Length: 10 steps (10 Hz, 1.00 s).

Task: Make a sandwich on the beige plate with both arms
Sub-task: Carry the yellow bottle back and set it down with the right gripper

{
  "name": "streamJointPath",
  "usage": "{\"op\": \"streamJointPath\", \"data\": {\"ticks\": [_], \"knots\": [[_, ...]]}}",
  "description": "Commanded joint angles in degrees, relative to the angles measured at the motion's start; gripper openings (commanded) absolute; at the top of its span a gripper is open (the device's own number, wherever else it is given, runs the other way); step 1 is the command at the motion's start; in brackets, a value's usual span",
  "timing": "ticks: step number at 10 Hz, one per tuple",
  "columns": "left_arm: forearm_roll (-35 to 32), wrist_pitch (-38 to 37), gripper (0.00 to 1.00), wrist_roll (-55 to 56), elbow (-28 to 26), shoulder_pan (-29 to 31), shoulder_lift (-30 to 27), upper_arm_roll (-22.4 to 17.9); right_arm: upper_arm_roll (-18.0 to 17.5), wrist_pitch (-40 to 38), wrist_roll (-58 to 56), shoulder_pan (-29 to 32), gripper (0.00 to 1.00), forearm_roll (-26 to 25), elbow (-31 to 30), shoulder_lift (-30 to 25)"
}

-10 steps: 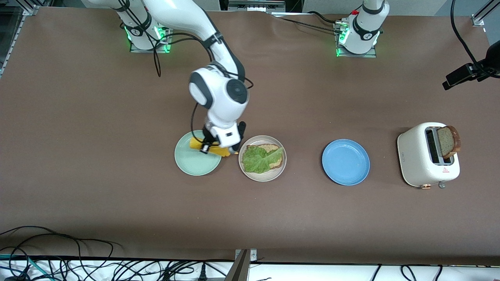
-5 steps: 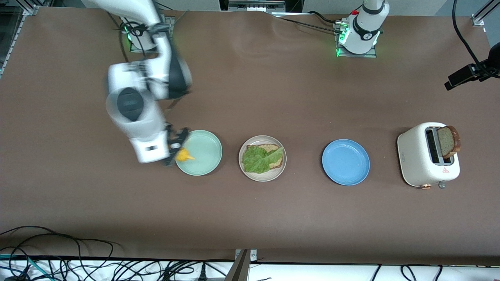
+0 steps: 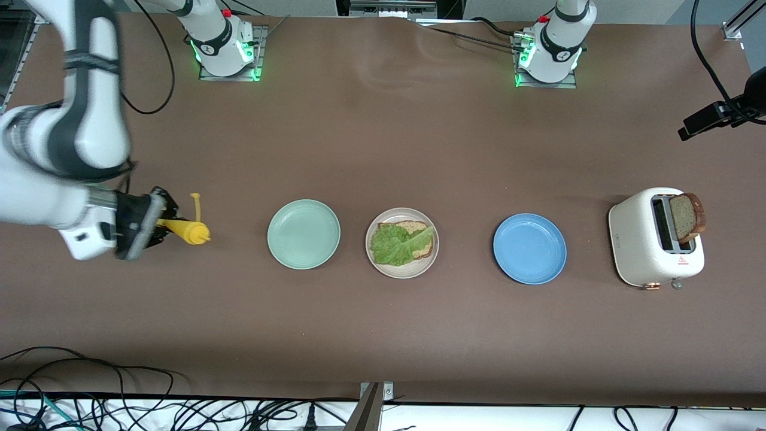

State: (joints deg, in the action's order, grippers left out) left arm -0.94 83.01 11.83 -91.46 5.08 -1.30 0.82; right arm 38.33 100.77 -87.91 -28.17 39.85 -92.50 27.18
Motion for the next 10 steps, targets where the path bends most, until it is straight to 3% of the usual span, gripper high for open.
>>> {"op": "streamJointPath", "data": {"ticks": [1, 3, 4, 6, 9, 10], "knots": [[-0.9, -0.7, 1.0, -0.5, 0.9, 0.0, 4.4, 0.0, -0.9, -0.8, -14.9, 4.5, 0.0, 9.4, -7.5, -2.2], [-1.4, -0.1, 1.0, -0.7, 0.9, 0.5, 4.7, -0.1, -1.1, -4.2, -26.6, 10.1, 0.0, 19.3, -14.5, -1.2], [0.0, 0.8, 1.0, -0.7, 0.5, 0.8, 4.4, -0.1, -1.1, -6.0, -32.0, 12.1, 0.0, 22.0, -15.9, 0.1], [-0.9, 1.3, 1.0, -0.1, -0.4, 0.3, 2.9, 0.0, -1.2, -12.2, -43.5, 16.6, 0.0, 26.7, -17.2, 4.8], [-2.7, 3.3, 1.0, -0.4, -2.1, 0.3, 3.7, -0.4, -2.0, -24.9, -57.9, 22.4, 0.0, 37.2, -17.5, 16.3], [-4.1, 4.8, 1.0, -0.7, -3.5, 0.5, 3.8, -0.5, -2.0, -25.0, -60.8, 22.4, 0.0, 37.9, -17.7, 17.5]]}}
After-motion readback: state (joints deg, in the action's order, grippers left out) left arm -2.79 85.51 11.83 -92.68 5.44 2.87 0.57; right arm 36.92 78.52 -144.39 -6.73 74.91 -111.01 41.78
